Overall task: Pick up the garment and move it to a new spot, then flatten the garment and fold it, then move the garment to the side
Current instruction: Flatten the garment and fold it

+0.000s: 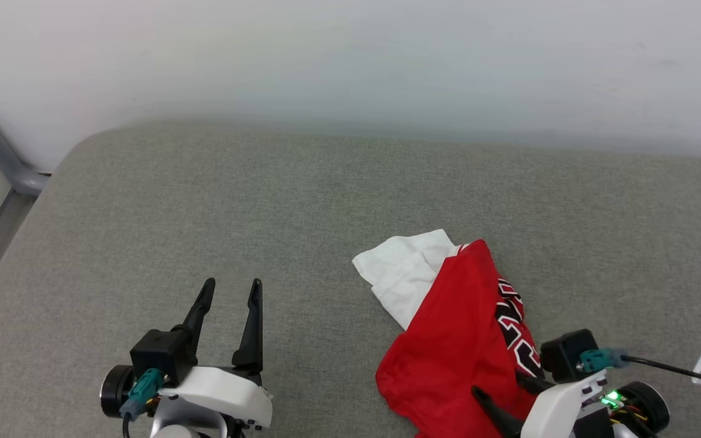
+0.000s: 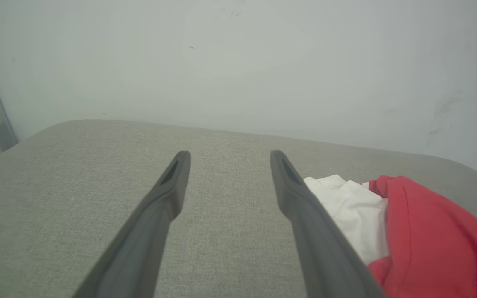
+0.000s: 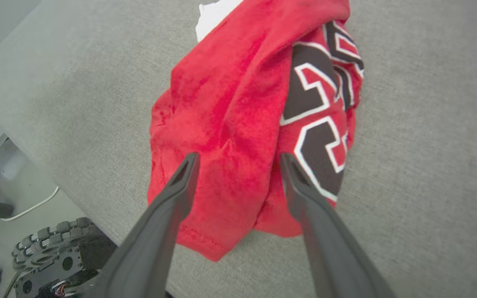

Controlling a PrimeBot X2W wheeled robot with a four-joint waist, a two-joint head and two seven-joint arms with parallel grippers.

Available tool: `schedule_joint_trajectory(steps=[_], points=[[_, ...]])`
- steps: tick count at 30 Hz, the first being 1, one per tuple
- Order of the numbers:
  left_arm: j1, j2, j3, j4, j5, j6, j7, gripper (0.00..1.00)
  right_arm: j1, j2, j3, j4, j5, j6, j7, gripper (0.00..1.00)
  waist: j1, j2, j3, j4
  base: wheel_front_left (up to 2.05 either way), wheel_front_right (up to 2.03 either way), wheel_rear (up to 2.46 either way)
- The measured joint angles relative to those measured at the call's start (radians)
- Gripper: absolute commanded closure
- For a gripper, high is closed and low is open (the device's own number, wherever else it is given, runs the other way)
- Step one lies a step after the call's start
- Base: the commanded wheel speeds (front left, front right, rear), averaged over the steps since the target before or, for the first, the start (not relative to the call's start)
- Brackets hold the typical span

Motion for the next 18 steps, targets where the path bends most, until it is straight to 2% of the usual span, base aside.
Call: schedule_joint_trajectory(steps=[8,9,11,18], points=[[-0.016,-0.012,0.009,0.01,0.006,-0.007,0.0,0.0,-0.036,-0.03,0.082,0.071,0.048,0.0,0.064,0.0,0.0,0.0,0.038,0.036,0.0,0.0,0.0],[-0.019,-0.015,0.011,0.01,0.007,-0.009,0.0,0.0,-0.041,-0.032,0.086,0.075,0.053,0.0,0.065,0.52,0.0,0.0,0.041,0.037,0.0,0.0,0.0],[-0.022,-0.02,0.017,0.01,0.011,-0.01,-0.001,0.0,-0.052,-0.034,0.092,0.073,0.058,0.0,0.056,1.0,0.0,0.0,0.045,0.039,0.0,0.0,0.0],[-0.022,-0.029,0.037,0.009,0.025,-0.013,-0.002,0.0,-0.13,-0.036,0.064,0.012,0.061,0.0,-0.048,1.0,0.0,0.0,0.043,0.024,0.0,0.0,0.0]])
